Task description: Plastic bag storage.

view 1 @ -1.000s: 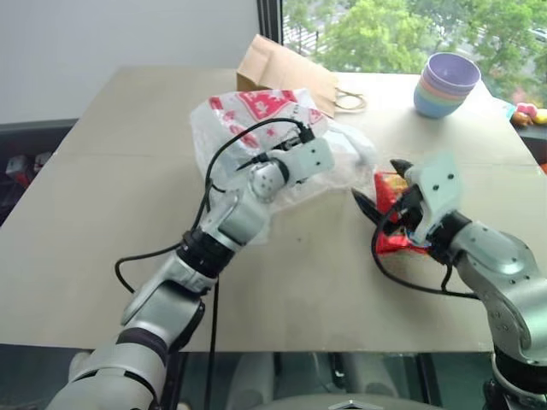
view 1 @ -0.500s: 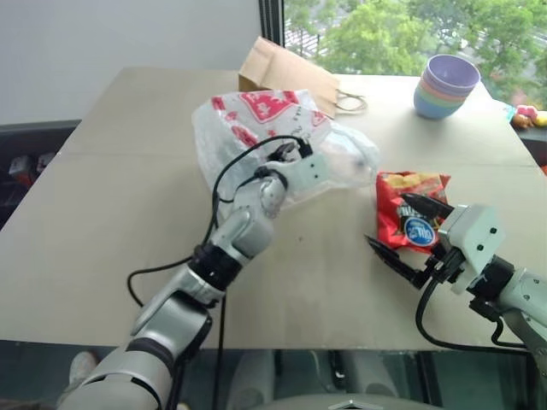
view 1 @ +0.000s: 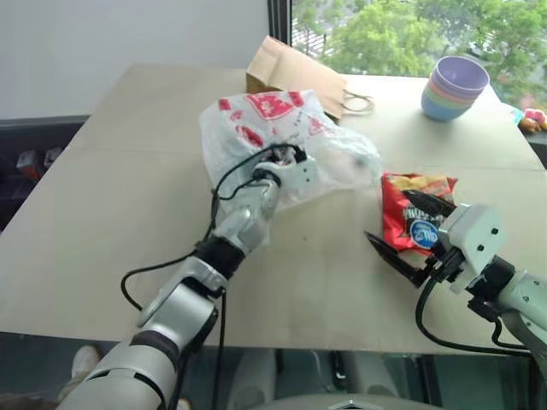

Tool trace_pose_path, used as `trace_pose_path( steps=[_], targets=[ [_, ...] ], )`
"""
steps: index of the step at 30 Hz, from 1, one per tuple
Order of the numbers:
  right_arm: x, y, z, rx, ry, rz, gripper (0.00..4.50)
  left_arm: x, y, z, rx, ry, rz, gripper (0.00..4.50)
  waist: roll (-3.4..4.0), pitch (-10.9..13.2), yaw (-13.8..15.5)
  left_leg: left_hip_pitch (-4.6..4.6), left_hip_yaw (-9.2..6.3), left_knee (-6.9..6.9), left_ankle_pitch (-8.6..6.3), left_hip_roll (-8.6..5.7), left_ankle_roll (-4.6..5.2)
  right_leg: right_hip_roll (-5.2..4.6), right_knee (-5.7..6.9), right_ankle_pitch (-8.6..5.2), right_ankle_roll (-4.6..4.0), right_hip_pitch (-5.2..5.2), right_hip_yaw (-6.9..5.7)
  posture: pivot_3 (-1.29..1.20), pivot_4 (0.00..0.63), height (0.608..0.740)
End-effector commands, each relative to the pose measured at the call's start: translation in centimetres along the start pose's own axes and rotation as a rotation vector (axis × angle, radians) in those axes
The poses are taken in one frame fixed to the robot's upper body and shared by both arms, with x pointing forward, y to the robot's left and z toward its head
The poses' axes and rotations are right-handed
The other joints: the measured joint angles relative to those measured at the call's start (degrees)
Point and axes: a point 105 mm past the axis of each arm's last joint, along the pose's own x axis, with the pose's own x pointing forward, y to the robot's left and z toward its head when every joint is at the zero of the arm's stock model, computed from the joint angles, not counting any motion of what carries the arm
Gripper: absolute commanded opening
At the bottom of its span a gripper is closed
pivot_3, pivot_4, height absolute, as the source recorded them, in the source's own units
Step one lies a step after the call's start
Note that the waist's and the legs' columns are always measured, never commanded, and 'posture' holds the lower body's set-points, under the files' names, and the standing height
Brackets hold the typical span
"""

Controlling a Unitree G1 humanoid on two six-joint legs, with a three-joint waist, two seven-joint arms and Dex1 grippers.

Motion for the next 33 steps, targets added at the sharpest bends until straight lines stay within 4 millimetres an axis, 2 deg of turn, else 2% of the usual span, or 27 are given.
trace_pose_path(
  steps=[1,4,7,10,13,16,20,22,26,28,30,31,33],
  targets=[
    [-1.1,-0.6,0.2,-0.114,0.033,-0.057,4.50,0.1,5.6,0.6,-0.163,-0.061,0.087,0.03,-0.01,0.0,-0.1,0.02,0.02,0.00,0.00,0.00,0.00,0.00,0.02,0.00,0.01,0.00,0.02,0.00,0.150,0.740],
    [-1.8,-1.4,-2.0,-0.156,0.171,-0.117,4.50,0.1,7.5,0.7,-0.251,-0.071,0.074,0.03,-0.02,0.0,0.0,0.06,0.02,0.00,0.00,0.00,0.00,0.01,0.03,-0.08,0.13,0.02,0.01,0.00,0.150,0.740],
    [-2.8,-2.6,-4.4,-0.255,0.310,-0.142,4.50,-0.1,9.4,1.9,-0.369,-0.106,0.046,0.03,-0.03,0.0,0.2,0.01,0.02,0.11,0.00,-0.01,0.00,0.00,0.02,-0.10,0.16,0.04,0.01,0.00,0.150,0.740],
    [-3.2,-3.3,-5.9,-0.382,0.387,-0.139,4.50,-0.3,9.8,2.7,-0.459,-0.107,-0.033,0.03,-0.04,0.0,0.2,-0.02,0.03,0.23,-0.03,-0.02,0.04,0.00,0.01,-0.10,0.18,0.08,0.01,0.00,0.150,0.740],
    [-3.1,-3.7,-7.6,-0.525,0.453,-0.128,4.50,-0.7,10.3,3.6,-0.526,-0.106,-0.104,0.03,-0.04,0.0,-0.1,0.03,0.04,0.24,-0.03,-0.02,0.04,0.02,0.05,-0.12,0.19,0.08,0.01,0.00,0.150,0.740],
    [-2.1,-4.1,-9.8,-0.638,0.494,-0.114,4.50,-1.1,10.6,4.1,-0.576,-0.091,-0.156,0.03,-0.03,0.0,-0.3,0.06,0.04,0.24,-0.03,0.01,0.04,0.07,0.08,-0.12,0.19,0.08,0.03,0.00,0.150,0.740],
    [-0.7,-5.1,-11.4,-0.718,0.506,-0.150,4.50,-1.4,10.9,3.9,-0.603,-0.064,-0.182,0.03,-0.03,0.0,-0.3,0.06,0.05,0.26,-0.03,0.00,0.04,0.08,0.09,-0.12,0.19,0.08,0.07,0.00,0.150,0.740],
    [-0.2,-5.6,-11.6,-0.729,0.496,-0.172,3.98,-1.5,11.2,3.7,-0.609,-0.052,-0.176,0.00,-0.02,0.0,-0.2,0.05,0.06,0.27,-0.03,0.00,0.04,0.07,0.09,-0.12,0.19,0.07,0.08,0.00,0.150,0.740],
    [0.0,-5.9,-10.8,-0.754,0.461,-0.195,2.35,-1.7,11.3,3.3,-0.642,-0.023,-0.180,0.00,-0.02,0.0,0.0,0.02,0.05,0.27,-0.03,0.00,0.04,0.07,0.09,-0.12,0.18,0.07,0.08,0.00,0.150,0.740],
    [0.0,-5.9,-10.0,-0.769,0.425,-0.195,1.19,-1.6,11.3,3.3,-0.668,-0.007,-0.182,0.00,-0.02,0.0,0.0,0.02,0.05,0.27,-0.03,0.00,0.04,0.07,0.08,-0.11,0.18,0.07,0.08,0.00,0.150,0.740],
    [0.0,-5.8,-9.0,-0.778,0.389,-0.185,0.23,-1.5,11.3,3.3,-0.682,0.001,-0.185,0.00,-0.02,0.0,0.0,0.02,0.05,0.28,-0.03,0.00,0.04,0.06,0.08,-0.11,0.19,0.07,0.08,0.00,0.150,0.740],
    [0.0,-5.6,-8.4,-0.776,0.363,-0.171,0.04,-1.5,11.1,3.4,-0.693,0.002,-0.192,0.00,-0.02,0.0,0.0,0.02,0.05,0.29,-0.03,0.00,0.04,0.06,0.08,-0.11,0.19,0.07,0.08,0.00,0.150,0.740],
    [0.0,-4.9,-6.9,-0.745,0.300,-0.142,0.04,-1.4,10.9,3.5,-0.709,0.009,-0.209,0.00,-0.02,0.0,0.0,0.03,0.04,0.29,-0.03,0.00,0.04,0.07,0.09,-0.11,0.19,0.07,0.08,0.00,0.150,0.740]
  ],
)
